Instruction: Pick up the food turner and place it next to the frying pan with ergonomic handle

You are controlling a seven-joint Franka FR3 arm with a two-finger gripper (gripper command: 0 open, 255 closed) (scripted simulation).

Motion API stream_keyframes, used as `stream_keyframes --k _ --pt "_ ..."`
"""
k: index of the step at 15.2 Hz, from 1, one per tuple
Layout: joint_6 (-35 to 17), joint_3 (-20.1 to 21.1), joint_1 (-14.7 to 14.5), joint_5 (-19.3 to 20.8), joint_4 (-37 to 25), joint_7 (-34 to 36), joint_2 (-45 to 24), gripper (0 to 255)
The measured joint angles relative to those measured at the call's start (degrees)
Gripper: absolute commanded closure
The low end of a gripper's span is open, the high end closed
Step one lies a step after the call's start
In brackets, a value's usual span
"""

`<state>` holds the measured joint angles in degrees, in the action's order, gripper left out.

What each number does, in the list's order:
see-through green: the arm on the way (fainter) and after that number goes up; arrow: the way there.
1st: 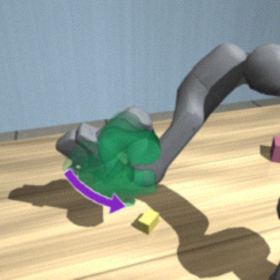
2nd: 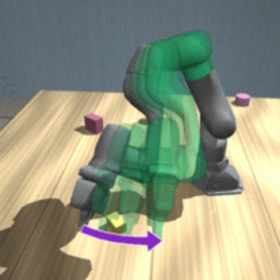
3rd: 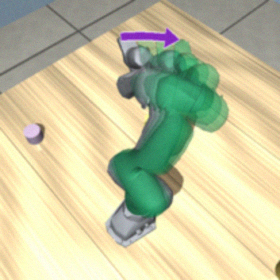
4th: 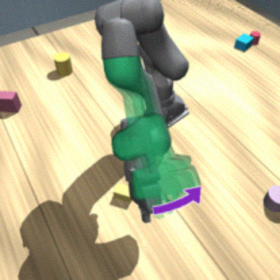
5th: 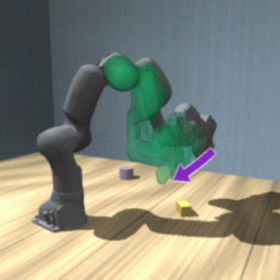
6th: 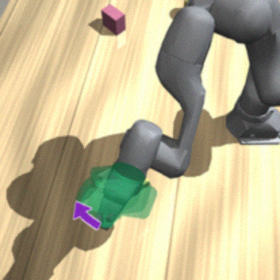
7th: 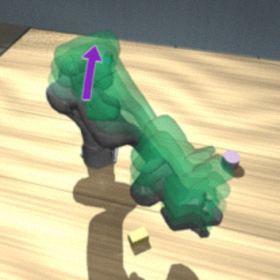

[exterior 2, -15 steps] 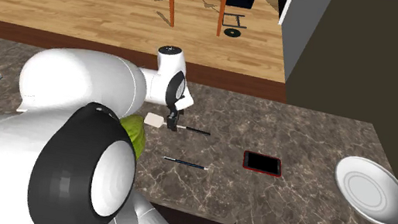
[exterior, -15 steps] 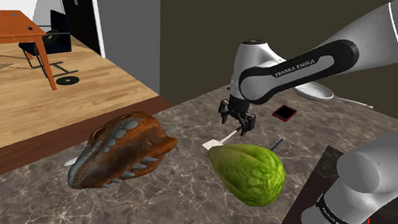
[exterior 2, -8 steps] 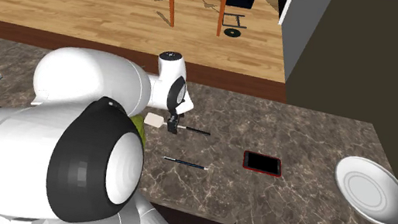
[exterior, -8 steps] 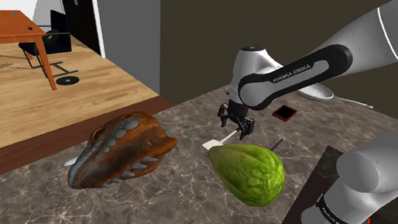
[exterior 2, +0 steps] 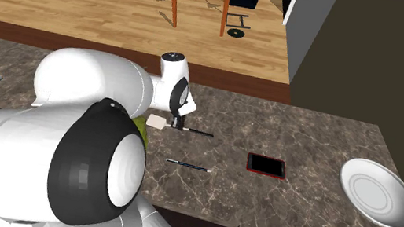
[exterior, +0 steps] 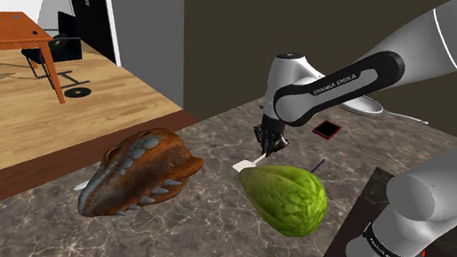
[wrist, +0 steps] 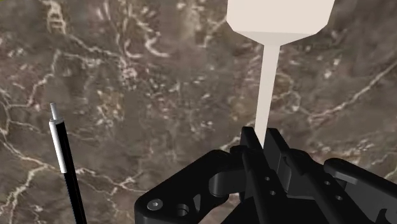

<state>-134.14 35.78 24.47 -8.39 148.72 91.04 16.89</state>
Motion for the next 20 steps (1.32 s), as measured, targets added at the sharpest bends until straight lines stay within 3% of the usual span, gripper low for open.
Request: stream_keyframes --k 6,20 --pt "0.5 -0.1 -0.1 -0.1 -0.2 -0.1 0.3 255" --pt "12.6 -3.5 -1.5 -2.1 -5.5 -2.9 7.5 255"
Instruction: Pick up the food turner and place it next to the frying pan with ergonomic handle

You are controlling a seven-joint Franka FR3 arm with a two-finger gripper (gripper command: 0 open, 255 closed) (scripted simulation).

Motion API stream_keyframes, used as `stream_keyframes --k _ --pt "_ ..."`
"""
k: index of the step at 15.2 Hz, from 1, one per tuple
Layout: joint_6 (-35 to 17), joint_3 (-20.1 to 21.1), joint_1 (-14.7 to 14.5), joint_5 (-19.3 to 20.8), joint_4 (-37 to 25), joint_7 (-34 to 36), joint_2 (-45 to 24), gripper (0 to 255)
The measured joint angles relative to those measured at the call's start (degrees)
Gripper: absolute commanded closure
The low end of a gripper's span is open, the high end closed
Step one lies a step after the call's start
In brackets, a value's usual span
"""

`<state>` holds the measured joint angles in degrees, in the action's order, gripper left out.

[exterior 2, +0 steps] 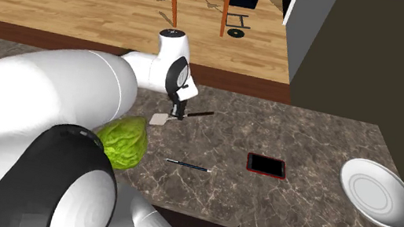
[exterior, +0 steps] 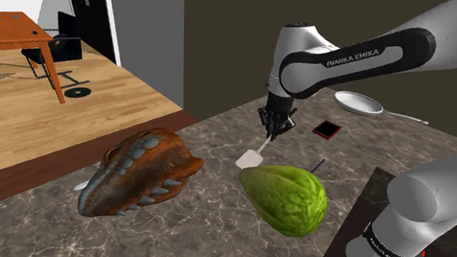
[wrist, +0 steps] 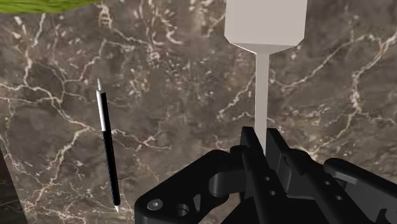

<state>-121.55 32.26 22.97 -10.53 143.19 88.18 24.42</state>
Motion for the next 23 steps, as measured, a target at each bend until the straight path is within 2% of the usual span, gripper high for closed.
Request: stream_keyframes --k 11,18,23 --pt "9.2 -2.1 -0.2 0.1 -6.1 -0.9 3.2 255" --pt "10.6 -10.0 0.6 0.9 1.2 -9.9 11.4 255" --pt "12.2 -16.4 2.4 3.4 5.7 -16.8 17.1 255"
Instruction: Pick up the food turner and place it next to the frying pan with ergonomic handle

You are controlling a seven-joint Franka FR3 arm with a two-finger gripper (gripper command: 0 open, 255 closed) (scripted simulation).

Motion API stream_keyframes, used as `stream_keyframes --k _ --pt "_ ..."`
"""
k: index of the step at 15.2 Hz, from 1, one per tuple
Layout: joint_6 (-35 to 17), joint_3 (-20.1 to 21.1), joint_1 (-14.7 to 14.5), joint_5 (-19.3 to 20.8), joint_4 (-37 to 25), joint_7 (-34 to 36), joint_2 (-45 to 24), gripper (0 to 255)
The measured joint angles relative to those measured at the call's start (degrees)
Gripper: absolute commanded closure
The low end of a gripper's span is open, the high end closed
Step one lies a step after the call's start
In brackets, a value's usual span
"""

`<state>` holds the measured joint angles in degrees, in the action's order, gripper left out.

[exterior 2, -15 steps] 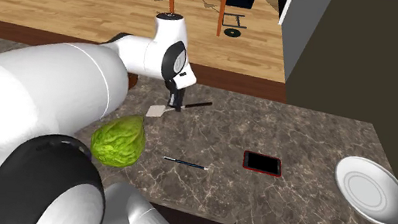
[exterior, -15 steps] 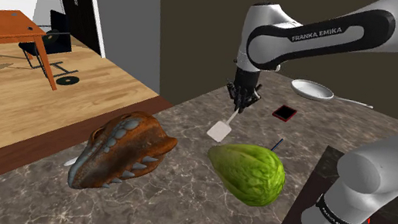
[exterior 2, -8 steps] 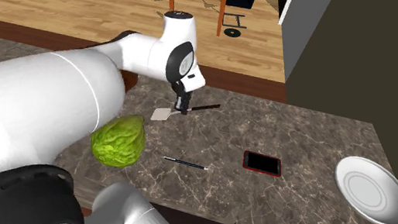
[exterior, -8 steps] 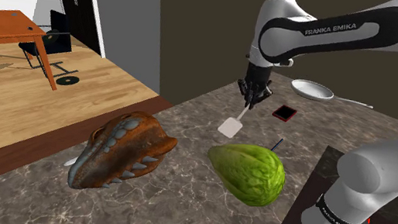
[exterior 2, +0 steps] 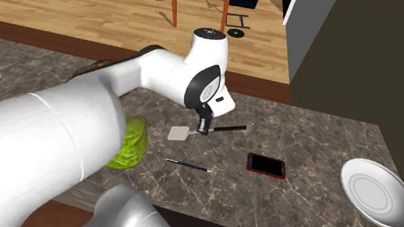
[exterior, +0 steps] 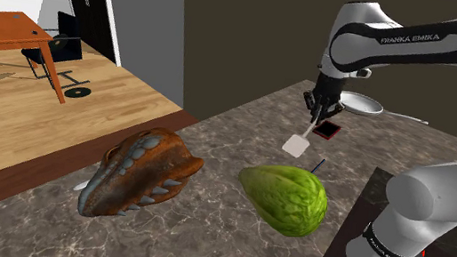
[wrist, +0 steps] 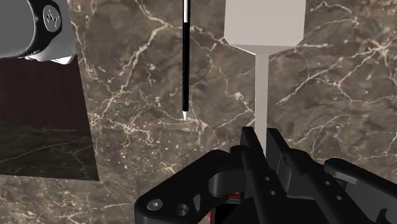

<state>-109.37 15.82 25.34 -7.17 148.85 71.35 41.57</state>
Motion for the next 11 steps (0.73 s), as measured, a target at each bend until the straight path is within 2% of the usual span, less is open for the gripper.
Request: stream_keyframes --k 11 --pt "-0.3 -14.9 8.0 9.7 5.1 -16.3 5.0 255"
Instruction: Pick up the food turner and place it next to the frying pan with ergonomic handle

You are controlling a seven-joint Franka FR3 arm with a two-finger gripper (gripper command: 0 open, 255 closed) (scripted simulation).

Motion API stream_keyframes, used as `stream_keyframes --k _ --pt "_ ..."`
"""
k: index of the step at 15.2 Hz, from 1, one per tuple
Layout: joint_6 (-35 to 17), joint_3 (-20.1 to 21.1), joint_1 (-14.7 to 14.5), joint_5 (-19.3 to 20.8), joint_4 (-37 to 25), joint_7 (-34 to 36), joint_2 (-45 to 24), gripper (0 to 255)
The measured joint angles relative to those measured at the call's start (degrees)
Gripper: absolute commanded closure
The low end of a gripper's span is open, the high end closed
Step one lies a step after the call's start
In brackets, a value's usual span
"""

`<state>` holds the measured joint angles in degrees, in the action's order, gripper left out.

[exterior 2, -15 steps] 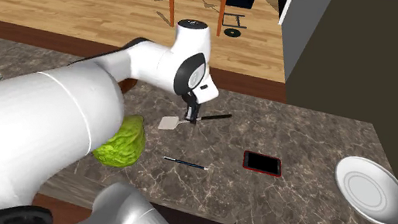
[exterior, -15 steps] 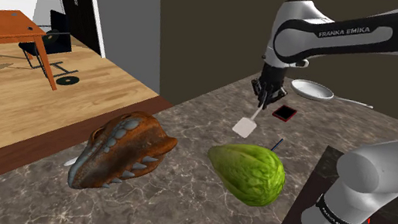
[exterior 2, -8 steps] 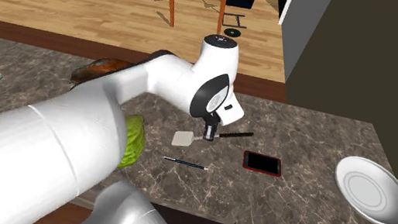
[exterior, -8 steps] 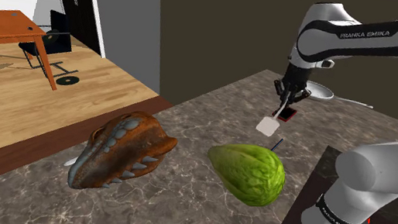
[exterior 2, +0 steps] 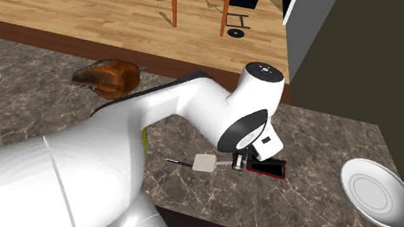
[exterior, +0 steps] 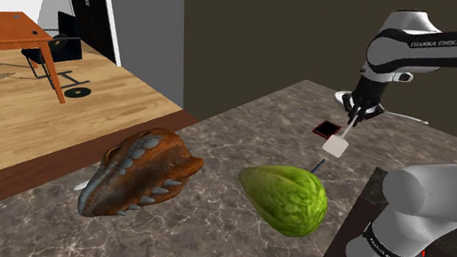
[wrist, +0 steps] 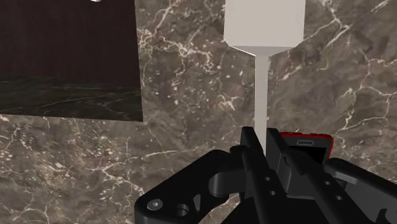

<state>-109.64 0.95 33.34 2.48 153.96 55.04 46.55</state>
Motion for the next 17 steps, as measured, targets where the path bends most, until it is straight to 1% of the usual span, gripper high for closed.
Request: stream_keyframes --k 3,6,12,14,17 --pt "0.3 -4.0 2.4 2.8 0.0 -4.4 0.5 255" --pt "-0.1 -7.7 4.6 5.3 -1.3 -8.4 -0.8 255" --pt "-2.5 -15.9 8.3 9.9 -6.0 -17.3 -7.0 255" --pt "-3.0 -18.3 9.2 11.0 -7.1 -19.9 -8.4 255" --pt "-4.7 -22.4 10.1 12.1 -10.3 -24.2 -12.6 255"
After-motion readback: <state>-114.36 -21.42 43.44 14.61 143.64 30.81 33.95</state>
